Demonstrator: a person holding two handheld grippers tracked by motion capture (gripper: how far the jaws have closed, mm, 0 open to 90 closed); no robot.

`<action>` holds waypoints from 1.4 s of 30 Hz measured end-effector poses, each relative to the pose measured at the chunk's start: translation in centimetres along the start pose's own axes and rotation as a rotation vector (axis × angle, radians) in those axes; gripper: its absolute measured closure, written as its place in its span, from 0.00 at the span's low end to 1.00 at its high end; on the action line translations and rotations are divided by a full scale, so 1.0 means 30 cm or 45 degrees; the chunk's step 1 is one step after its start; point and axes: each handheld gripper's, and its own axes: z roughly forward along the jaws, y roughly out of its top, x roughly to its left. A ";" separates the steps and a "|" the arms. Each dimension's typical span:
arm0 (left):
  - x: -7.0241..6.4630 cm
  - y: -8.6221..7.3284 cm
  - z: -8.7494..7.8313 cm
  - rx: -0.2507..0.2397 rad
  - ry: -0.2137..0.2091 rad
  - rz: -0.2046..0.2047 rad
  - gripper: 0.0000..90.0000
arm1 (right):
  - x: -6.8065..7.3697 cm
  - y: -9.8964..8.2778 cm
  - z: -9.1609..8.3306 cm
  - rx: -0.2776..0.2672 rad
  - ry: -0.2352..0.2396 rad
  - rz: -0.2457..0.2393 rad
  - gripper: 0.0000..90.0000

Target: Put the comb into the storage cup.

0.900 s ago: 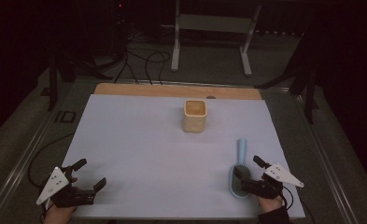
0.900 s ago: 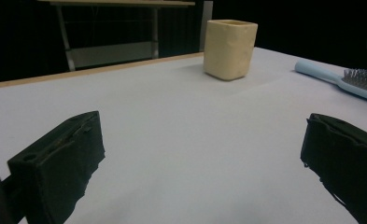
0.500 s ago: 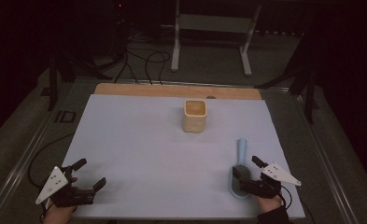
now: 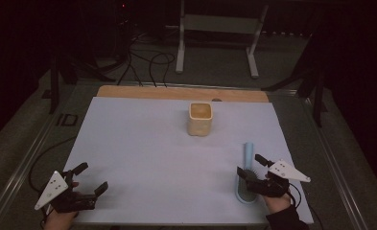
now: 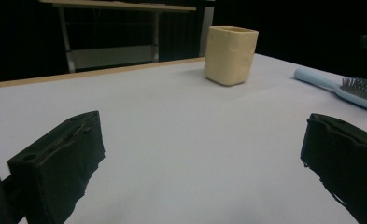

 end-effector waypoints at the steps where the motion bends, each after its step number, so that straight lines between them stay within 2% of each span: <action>1: 0.000 0.000 0.000 0.000 0.001 -0.001 0.00 | -0.007 0.009 0.006 0.008 0.007 0.004 0.17; 4: 0.000 0.001 -0.001 -0.001 0.002 -0.002 0.00 | -0.027 0.028 0.025 0.015 0.029 0.013 0.18; 8: 0.000 0.001 -0.001 -0.001 0.001 -0.003 0.00 | -0.055 0.047 0.062 0.070 0.071 0.018 0.18; 9: 0.001 0.001 -0.001 0.000 0.000 -0.004 0.00 | -0.064 0.050 0.071 0.082 0.091 0.036 0.21; 13: 0.002 0.001 -0.001 0.003 -0.008 -0.013 0.00 | -0.097 0.064 0.097 0.115 0.098 0.040 0.27; 19: 0.001 0.001 0.000 0.001 -0.006 -0.009 0.00 | -0.147 0.089 0.138 0.196 0.137 0.011 0.37; 24: 0.001 0.000 0.001 0.004 -0.008 -0.008 0.00 | -0.189 0.099 0.172 0.291 0.153 -0.054 0.68; 26: 0.000 0.000 0.002 0.008 -0.009 -0.009 0.00 | -0.202 0.101 0.185 0.307 0.140 -0.072 0.77; 31: 0.000 0.000 0.002 0.010 -0.009 -0.005 0.00 | -0.232 0.108 0.224 0.348 0.138 -0.090 0.94; 33: 0.000 0.000 0.002 0.014 -0.009 -0.004 0.00 | -0.240 0.108 0.240 0.371 0.136 -0.122 0.99; 37: -0.001 -0.001 0.004 0.015 -0.012 -0.002 0.00 | -0.257 0.098 0.276 0.435 0.132 -0.176 1.00; 42: -0.002 -0.001 0.005 0.019 -0.014 0.002 0.00 | -0.279 0.072 0.327 0.507 0.111 -0.199 1.00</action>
